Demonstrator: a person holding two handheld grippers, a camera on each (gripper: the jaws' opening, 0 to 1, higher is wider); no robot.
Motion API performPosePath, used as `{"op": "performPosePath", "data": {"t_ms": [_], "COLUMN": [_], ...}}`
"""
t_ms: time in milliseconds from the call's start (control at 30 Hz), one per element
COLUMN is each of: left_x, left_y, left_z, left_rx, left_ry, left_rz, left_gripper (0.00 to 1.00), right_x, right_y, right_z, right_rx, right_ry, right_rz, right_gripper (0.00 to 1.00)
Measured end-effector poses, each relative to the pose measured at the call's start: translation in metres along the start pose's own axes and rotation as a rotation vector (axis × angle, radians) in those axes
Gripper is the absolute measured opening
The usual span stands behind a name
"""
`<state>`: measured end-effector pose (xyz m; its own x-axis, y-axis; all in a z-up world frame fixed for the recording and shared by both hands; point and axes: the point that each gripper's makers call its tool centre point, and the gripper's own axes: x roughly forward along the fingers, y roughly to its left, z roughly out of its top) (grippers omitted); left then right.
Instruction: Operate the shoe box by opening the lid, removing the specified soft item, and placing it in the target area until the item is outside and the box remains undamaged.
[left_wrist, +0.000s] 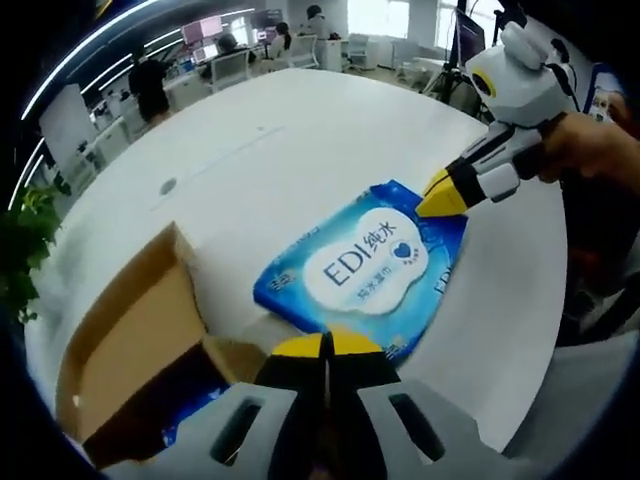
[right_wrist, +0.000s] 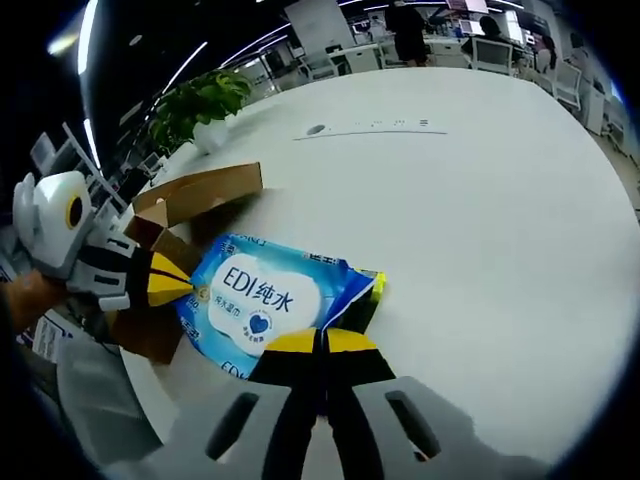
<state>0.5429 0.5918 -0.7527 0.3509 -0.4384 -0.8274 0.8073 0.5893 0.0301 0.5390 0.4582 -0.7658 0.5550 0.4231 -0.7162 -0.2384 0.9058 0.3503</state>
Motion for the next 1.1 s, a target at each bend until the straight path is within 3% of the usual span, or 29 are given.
{"op": "performPosePath", "data": {"t_ms": [367, 633, 800, 1100], "left_x": [-0.001, -0.010, -0.020, -0.044], "left_y": [0.001, 0.001, 0.001, 0.016], "left_z": [-0.003, 0.000, 0.004, 0.014], "left_rx": [0.109, 0.064, 0.016, -0.046], "left_ry": [-0.014, -0.031, -0.066, -0.142], "left_rz": [0.053, 0.025, 0.000, 0.015], "left_gripper": [0.00, 0.01, 0.03, 0.09], "right_x": [-0.003, -0.010, -0.017, -0.032], "right_y": [-0.002, -0.006, -0.006, 0.001], "right_z": [-0.004, 0.000, 0.004, 0.008], "right_rx": [0.009, -0.040, -0.055, -0.104], "right_ry": [-0.027, -0.057, -0.079, -0.090], "right_rz": [-0.004, -0.045, -0.054, -0.069], "right_gripper": [0.02, 0.07, 0.14, 0.22]}}
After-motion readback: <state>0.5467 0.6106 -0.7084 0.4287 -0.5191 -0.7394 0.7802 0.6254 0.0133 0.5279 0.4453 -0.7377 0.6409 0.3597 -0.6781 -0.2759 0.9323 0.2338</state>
